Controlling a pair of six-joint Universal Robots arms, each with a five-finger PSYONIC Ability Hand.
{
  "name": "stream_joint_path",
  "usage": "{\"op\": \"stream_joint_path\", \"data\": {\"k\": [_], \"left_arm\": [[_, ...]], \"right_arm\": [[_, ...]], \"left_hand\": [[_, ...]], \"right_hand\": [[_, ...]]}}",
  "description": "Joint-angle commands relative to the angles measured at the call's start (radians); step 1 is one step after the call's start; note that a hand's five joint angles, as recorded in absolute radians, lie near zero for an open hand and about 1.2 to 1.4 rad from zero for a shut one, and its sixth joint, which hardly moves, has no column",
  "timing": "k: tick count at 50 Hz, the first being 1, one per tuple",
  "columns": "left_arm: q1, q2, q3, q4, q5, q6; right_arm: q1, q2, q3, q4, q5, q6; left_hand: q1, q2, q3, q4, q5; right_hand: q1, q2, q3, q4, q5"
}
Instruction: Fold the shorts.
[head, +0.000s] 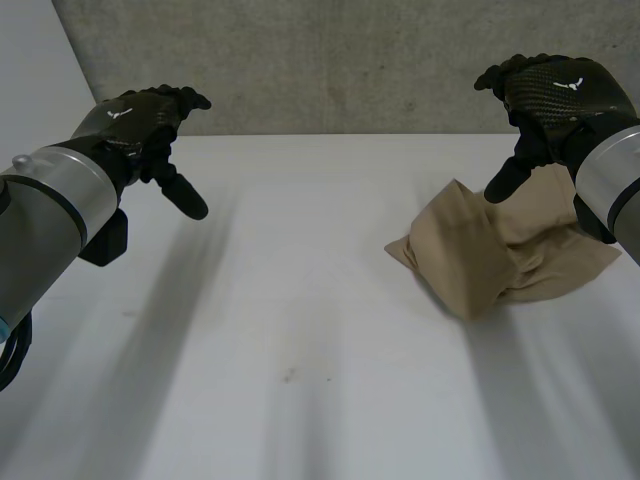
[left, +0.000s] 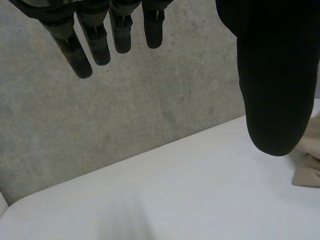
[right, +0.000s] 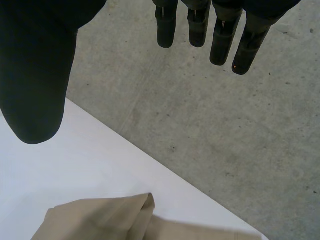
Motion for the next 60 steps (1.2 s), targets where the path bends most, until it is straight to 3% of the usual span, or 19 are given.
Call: {"op": "stream_joint_path", "data": {"k": [1,18,23,31,40,48,52,55,60], "left_arm": [[0.000,0.000,-0.001,-0.001,-0.001,0.000],[-0.005,-0.003,-0.009,0.002,0.001,-0.002],[-0.029,-0.020,-0.019,0.019,0.001,-0.003],[-0.153,-0.119,-0.021,0.105,-0.007,0.003],[-0.180,-0.133,-0.024,0.119,-0.010,0.008],[-0.170,-0.127,-0.026,0.117,-0.010,0.006],[-0.170,-0.126,-0.027,0.117,-0.012,0.006],[-0.169,-0.124,-0.026,0.117,-0.012,0.006],[-0.153,-0.100,-0.024,0.119,-0.012,0.006]], "right_arm": [[0.000,0.000,0.000,-0.001,0.000,0.000],[-0.005,0.005,0.000,-0.003,-0.003,-0.049],[-0.015,0.017,0.000,0.013,-0.008,-0.196],[-0.118,0.032,0.032,0.040,-0.009,-0.446],[-0.215,0.199,0.112,0.051,-0.170,-0.468],[-0.212,0.339,0.110,-0.074,-0.215,-0.460],[-0.212,0.409,0.104,-0.174,-0.221,-0.449],[-0.210,0.425,0.098,-0.245,-0.219,-0.442],[-0.132,0.393,0.115,-0.280,-0.215,-0.408]], "left_hand": [[-0.019,-0.025,-0.036,-0.029,-0.050],[-0.019,-0.025,-0.036,-0.029,-0.050],[-0.018,-0.024,-0.035,-0.029,-0.050],[-0.013,-0.019,-0.029,-0.023,-0.044],[-0.013,-0.019,-0.029,-0.023,-0.044],[-0.013,-0.019,-0.029,-0.023,-0.044],[-0.013,-0.019,-0.029,-0.023,-0.044],[-0.015,-0.022,-0.032,-0.026,-0.047],[-0.013,-0.019,-0.029,-0.023,-0.044]], "right_hand": [[0.000,-0.027,-0.034,-0.054,-0.062],[0.000,-0.027,-0.034,-0.054,-0.062],[0.000,-0.027,-0.034,-0.054,-0.062],[0.000,-0.027,-0.034,-0.054,-0.062],[0.000,-0.027,-0.034,-0.054,-0.062],[0.000,-0.027,-0.034,-0.054,-0.062],[0.273,0.246,0.239,0.219,0.212],[1.155,1.128,1.121,1.102,1.094],[1.221,1.194,1.187,1.168,1.160]]}}
